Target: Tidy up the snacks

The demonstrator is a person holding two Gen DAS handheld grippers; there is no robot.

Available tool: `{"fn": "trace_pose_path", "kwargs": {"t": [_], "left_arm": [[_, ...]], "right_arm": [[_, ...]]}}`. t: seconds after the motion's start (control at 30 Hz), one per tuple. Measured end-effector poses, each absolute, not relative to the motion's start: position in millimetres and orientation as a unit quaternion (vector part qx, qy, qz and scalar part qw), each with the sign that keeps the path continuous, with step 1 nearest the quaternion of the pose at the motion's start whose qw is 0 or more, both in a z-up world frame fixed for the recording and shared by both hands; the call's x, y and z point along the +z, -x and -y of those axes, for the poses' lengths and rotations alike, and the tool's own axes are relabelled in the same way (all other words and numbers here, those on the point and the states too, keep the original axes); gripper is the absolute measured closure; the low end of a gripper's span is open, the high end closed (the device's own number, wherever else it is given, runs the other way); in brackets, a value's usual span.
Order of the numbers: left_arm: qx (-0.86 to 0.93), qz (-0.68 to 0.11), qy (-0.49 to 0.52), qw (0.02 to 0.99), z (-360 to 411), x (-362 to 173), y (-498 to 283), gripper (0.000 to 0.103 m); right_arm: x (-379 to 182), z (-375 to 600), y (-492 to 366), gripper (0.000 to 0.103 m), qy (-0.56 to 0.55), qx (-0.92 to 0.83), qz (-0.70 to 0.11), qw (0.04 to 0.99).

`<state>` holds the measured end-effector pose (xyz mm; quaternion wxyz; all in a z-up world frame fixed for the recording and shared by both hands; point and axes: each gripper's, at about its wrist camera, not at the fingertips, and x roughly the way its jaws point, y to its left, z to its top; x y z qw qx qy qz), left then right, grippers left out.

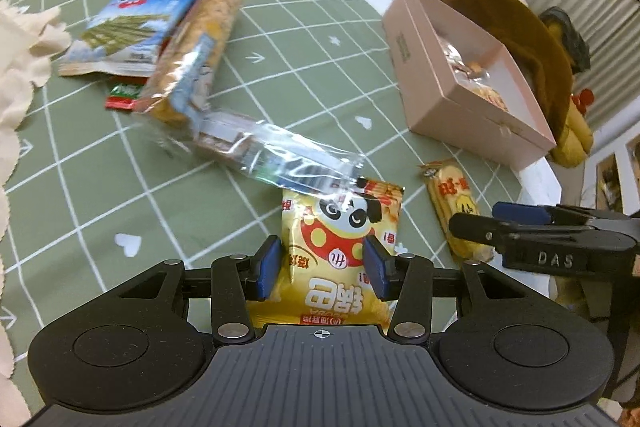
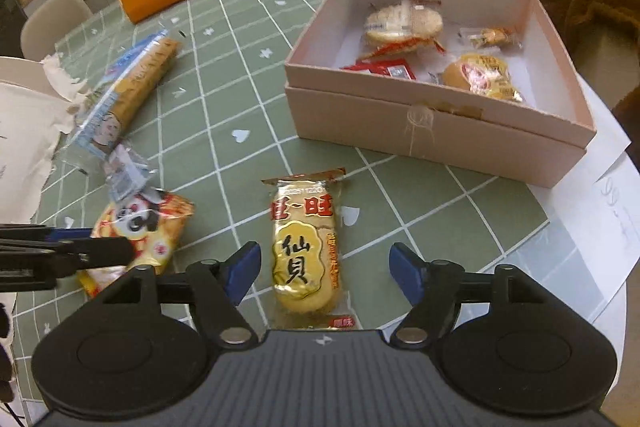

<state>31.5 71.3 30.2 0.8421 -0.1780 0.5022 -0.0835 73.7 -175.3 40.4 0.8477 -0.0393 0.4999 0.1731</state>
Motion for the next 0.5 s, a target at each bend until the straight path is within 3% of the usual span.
{"fn": "trace_pose_path", "kwargs": {"t": [0.43,0.5], "left_arm": [[-0.054,-0.474,0.221,0.85,-97,46,-32,0.054],[-0.053,-0.47,0.22,0.853,-96,47,-32,0.054]], "right_arm": [[46,129,-43,0.026,0.064,0.241,-0.465,0.85],[41,118,-39,0.021,0.087,0.235,-0.454,0.855]]}}
